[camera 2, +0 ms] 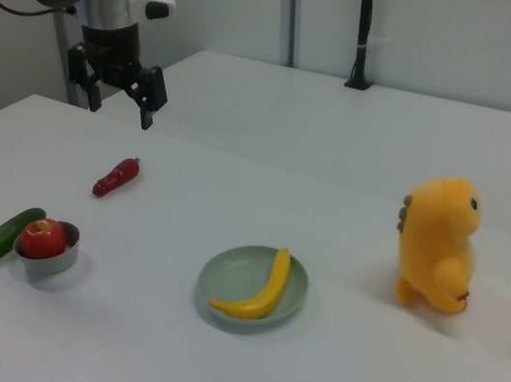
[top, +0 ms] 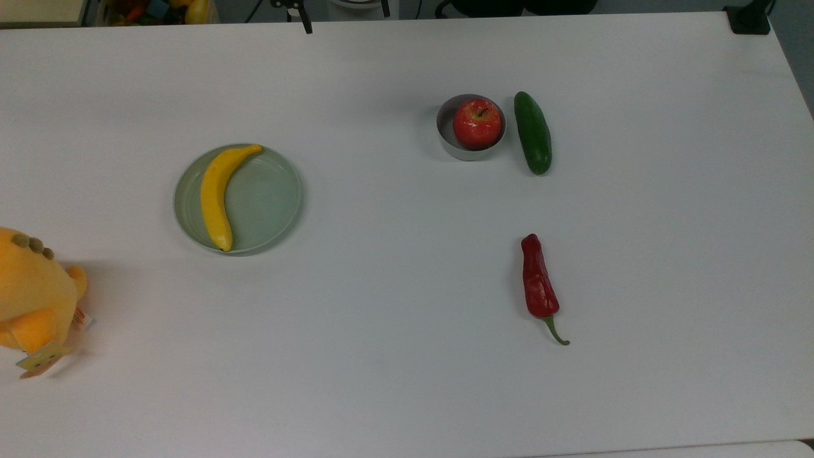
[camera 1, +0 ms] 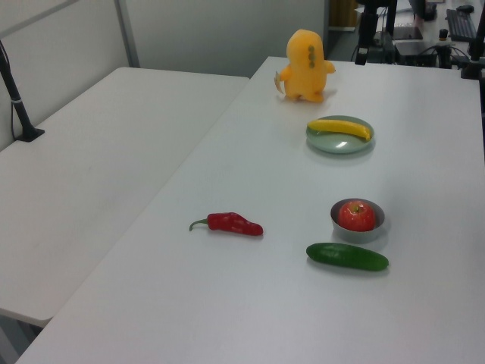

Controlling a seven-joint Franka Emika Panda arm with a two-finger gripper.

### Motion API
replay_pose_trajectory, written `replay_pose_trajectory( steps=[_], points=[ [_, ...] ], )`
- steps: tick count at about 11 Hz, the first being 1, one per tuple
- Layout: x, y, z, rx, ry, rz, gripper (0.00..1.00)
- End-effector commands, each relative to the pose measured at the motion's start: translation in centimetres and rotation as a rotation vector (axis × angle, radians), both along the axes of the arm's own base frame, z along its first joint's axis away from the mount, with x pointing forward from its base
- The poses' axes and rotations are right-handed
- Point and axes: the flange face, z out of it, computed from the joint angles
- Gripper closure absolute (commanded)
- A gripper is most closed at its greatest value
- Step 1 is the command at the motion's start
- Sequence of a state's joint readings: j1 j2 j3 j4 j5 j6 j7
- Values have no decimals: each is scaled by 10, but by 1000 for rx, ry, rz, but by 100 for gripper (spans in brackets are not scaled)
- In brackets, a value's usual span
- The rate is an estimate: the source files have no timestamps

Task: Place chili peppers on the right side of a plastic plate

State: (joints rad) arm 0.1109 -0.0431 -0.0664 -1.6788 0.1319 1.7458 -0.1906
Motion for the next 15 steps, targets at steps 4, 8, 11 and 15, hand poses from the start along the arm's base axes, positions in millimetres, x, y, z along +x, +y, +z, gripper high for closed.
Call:
replay_pose_trajectory(
  steps=[4,8,11,15],
  points=[
    [4,6,-3,18,-10,-11,0],
    [18,6,-16,17,-23,-22,0],
    [16,28,-29,13,28,15,0],
    [39,72,-47,15,-60,-3,0]
  ],
)
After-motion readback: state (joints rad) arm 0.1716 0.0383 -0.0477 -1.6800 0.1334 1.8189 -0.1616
